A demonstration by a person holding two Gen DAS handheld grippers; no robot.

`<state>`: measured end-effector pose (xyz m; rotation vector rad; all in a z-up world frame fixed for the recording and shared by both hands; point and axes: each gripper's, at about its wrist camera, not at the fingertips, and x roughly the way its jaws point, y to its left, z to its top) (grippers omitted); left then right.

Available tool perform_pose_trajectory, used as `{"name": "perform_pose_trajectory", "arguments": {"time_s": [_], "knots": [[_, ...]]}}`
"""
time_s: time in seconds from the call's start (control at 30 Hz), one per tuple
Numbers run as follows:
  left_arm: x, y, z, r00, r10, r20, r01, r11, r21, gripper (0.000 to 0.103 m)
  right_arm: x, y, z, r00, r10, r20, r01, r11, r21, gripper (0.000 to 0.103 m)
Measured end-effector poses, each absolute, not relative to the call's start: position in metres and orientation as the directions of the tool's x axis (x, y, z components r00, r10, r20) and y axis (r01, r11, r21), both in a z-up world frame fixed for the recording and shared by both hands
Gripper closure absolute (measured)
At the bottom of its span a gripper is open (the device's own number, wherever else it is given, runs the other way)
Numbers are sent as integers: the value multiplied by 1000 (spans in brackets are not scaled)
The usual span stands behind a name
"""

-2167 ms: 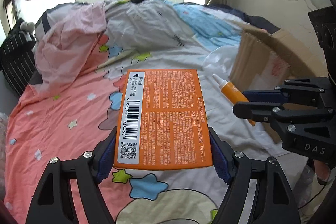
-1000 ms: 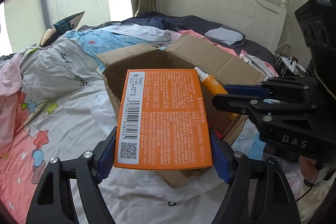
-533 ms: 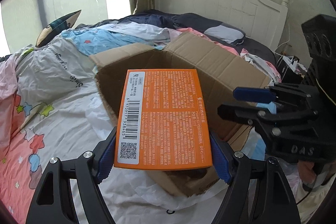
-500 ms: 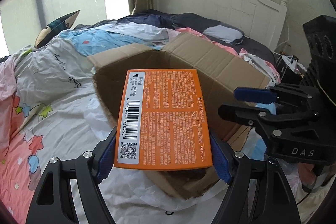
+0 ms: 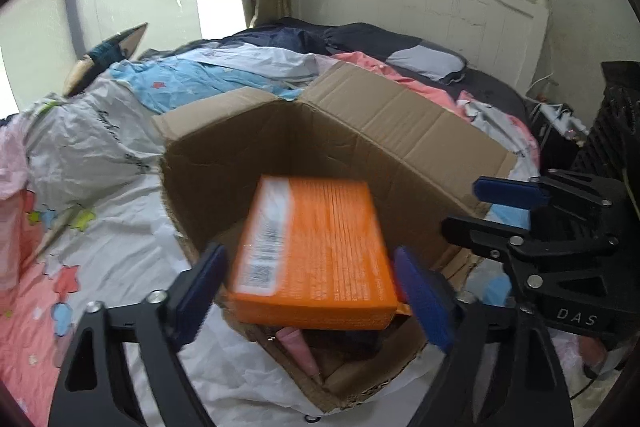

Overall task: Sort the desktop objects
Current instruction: 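Open both tools over the cardboard box, dropping the orange box and tube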

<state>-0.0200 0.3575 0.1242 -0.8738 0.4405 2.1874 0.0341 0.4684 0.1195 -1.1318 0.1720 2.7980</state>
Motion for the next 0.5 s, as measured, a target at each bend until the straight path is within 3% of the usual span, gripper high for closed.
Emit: {"name": "perform_pose_trajectory", "arguments": {"time_s": [0.5], "knots": [[-15,339,136,-558,478,-678,-701,-709,78,0,42,456,124,-712,78,-698,-143,-989,34,58]]}}
